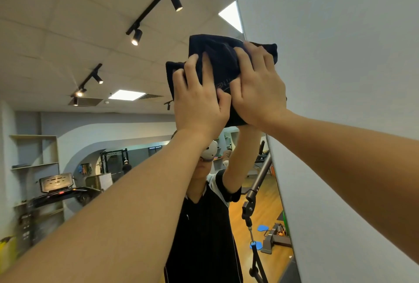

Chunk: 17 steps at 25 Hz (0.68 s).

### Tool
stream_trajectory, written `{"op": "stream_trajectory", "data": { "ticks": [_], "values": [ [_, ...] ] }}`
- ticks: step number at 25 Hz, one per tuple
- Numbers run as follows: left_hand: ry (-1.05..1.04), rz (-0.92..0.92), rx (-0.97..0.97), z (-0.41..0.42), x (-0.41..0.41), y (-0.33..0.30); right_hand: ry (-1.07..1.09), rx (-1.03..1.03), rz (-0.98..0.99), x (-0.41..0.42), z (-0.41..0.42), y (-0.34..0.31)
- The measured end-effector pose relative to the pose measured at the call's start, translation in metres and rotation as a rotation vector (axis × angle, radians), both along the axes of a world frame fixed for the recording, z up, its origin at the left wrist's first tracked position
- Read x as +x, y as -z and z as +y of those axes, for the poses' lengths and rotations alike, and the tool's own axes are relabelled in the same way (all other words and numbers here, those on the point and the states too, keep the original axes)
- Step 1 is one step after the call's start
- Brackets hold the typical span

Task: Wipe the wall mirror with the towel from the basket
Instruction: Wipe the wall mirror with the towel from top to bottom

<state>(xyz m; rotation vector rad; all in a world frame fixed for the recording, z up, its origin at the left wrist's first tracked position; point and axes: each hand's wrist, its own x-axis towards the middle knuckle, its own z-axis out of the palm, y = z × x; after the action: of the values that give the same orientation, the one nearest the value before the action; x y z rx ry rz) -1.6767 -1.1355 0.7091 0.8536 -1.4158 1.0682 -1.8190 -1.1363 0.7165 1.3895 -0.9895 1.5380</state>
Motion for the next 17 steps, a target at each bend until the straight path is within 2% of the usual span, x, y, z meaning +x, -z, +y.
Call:
{"op": "stream_trajectory", "data": {
  "ticks": [4,9,17],
  "values": [
    [0.051,-0.072,0.010,0.001,0.020,0.003,0.058,0.045,-0.006,0.014,0.004,0.003],
    [0.010,-0.149,0.056,0.008,0.050,0.002,0.134,0.089,-0.038,0.045,0.008,0.008],
    [0.024,-0.168,0.084,0.013,0.106,0.003,0.130,0.093,-0.071,0.104,0.015,0.012]
  ]
}}
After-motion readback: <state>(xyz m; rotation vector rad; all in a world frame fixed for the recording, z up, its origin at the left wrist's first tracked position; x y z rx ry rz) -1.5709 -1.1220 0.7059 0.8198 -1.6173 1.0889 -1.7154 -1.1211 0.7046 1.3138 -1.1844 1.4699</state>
